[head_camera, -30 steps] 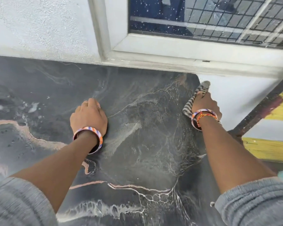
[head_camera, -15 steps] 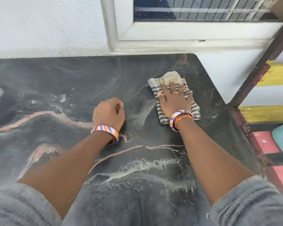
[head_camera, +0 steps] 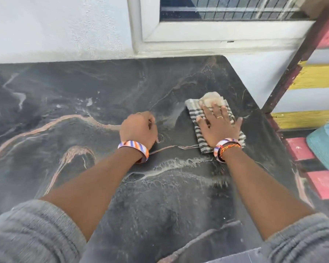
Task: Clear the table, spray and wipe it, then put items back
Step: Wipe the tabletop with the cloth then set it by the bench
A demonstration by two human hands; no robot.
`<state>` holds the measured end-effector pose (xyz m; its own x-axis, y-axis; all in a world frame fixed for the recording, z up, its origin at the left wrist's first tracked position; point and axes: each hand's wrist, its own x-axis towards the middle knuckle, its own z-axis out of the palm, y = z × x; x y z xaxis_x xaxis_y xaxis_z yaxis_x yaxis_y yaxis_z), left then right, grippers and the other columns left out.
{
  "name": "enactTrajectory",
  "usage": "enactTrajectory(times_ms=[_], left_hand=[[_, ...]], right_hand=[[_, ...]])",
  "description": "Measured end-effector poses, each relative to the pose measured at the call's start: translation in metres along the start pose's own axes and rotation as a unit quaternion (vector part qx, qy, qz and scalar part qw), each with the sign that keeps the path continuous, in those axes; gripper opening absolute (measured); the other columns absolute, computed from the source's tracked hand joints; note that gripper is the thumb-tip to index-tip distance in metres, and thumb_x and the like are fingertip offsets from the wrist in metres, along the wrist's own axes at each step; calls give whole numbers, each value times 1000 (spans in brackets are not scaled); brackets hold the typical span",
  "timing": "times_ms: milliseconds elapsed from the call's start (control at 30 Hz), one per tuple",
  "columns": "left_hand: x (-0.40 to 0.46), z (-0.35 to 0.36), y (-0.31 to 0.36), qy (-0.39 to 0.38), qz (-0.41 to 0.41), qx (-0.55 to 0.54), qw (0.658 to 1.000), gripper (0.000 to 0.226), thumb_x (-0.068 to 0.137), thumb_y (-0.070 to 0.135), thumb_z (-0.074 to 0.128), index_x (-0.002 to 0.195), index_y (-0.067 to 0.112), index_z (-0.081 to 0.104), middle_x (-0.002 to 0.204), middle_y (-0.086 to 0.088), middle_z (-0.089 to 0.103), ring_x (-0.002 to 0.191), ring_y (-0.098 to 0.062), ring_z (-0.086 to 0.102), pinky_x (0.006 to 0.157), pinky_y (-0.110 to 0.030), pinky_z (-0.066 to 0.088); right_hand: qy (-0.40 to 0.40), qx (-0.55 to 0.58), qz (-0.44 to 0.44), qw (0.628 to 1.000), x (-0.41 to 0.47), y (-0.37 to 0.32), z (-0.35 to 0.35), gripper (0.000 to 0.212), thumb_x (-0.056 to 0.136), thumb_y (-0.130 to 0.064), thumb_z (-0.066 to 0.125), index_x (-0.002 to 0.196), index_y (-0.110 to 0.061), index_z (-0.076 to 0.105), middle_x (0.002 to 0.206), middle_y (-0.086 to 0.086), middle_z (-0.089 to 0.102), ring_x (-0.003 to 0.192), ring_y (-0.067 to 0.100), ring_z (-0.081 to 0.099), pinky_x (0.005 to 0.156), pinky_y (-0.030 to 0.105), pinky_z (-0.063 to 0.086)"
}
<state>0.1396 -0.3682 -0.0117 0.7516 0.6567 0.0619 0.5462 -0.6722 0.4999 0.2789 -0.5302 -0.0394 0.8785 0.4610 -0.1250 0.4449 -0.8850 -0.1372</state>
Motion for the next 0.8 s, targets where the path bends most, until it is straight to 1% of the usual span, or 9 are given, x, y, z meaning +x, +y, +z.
enactTrajectory(times_ms=[67, 167, 333, 433, 500, 567, 667, 733, 800], left_hand=[[-4, 2, 6, -3, 28, 2, 1000, 18, 85, 14, 47, 88, 16, 65, 87, -9, 69, 88, -32, 61, 71, -37, 50], [-10, 5, 12, -11, 53, -3, 999, 18, 86, 15, 47, 90, 16, 65, 89, -10, 69, 91, -33, 60, 68, -34, 45], [-20, 4, 15, -22, 70, -26, 997, 18, 85, 14, 48, 89, 15, 65, 89, -10, 68, 89, -34, 60, 64, -33, 41], [-26, 0, 8, -16, 67, -37, 997, 17, 85, 13, 48, 88, 15, 65, 86, -10, 68, 84, -32, 60, 64, -32, 44], [-30, -2, 2, -12, 62, -31, 997, 18, 84, 12, 48, 89, 15, 65, 86, -10, 68, 84, -32, 60, 65, -34, 46], [-36, -4, -3, -8, 59, -16, 998, 19, 84, 12, 48, 90, 14, 65, 85, -11, 69, 83, -33, 60, 65, -35, 46], [-49, -9, -5, 0, 63, -2, 998, 21, 84, 11, 48, 94, 13, 67, 83, -14, 70, 79, -35, 61, 65, -36, 49], [-61, -13, -2, 4, 72, 0, 997, 22, 84, 11, 49, 94, 12, 68, 82, -14, 70, 77, -37, 61, 67, -37, 50], [-80, -17, 3, 0, 89, -2, 996, 21, 84, 10, 49, 94, 12, 67, 80, -14, 69, 76, -37, 60, 67, -35, 46]], right_hand=[[-11, 4, 103, 995, -11, 41, -7, 55, 93, -60, 19, 145, -49, 3, 159, -13, -1, 147, 15, -4, 110, 65, -4], [-6, 34, 226, 973, -41, 89, -13, 57, 93, -60, 19, 146, -45, 6, 160, -9, 1, 147, 19, 2, 111, 63, 7], [11, 47, 275, 960, -64, 97, -13, 52, 97, -45, 17, 148, -40, 7, 160, -5, 8, 146, 25, 9, 112, 56, 13], [14, 20, 231, 973, -65, 78, -6, 50, 99, -39, 16, 148, -39, 8, 159, -8, 4, 147, 21, 1, 113, 60, -4], [20, -22, 150, 988, -70, 49, 1, 50, 99, -38, 16, 148, -39, 7, 159, -9, 5, 148, 20, -1, 109, 61, -15], [15, -38, 27, 999, -81, 5, 7, 51, 100, -39, 17, 149, -37, 5, 159, -6, 6, 148, 21, -2, 111, 57, -15], [2, -25, -148, 989, -111, -54, 19, 51, 100, -40, 19, 149, -36, 5, 160, -6, 5, 148, 21, -2, 115, 49, -9], [-16, -26, -185, 982, -124, -57, 22, 50, 100, -41, 19, 149, -38, 8, 159, -9, 5, 148, 19, -1, 115, 49, -9], [-10, -13, -150, 989, -132, -31, 20, 48, 100, -40, 18, 148, -40, 11, 159, -12, 5, 147, 15, -1, 114, 52, -9]])
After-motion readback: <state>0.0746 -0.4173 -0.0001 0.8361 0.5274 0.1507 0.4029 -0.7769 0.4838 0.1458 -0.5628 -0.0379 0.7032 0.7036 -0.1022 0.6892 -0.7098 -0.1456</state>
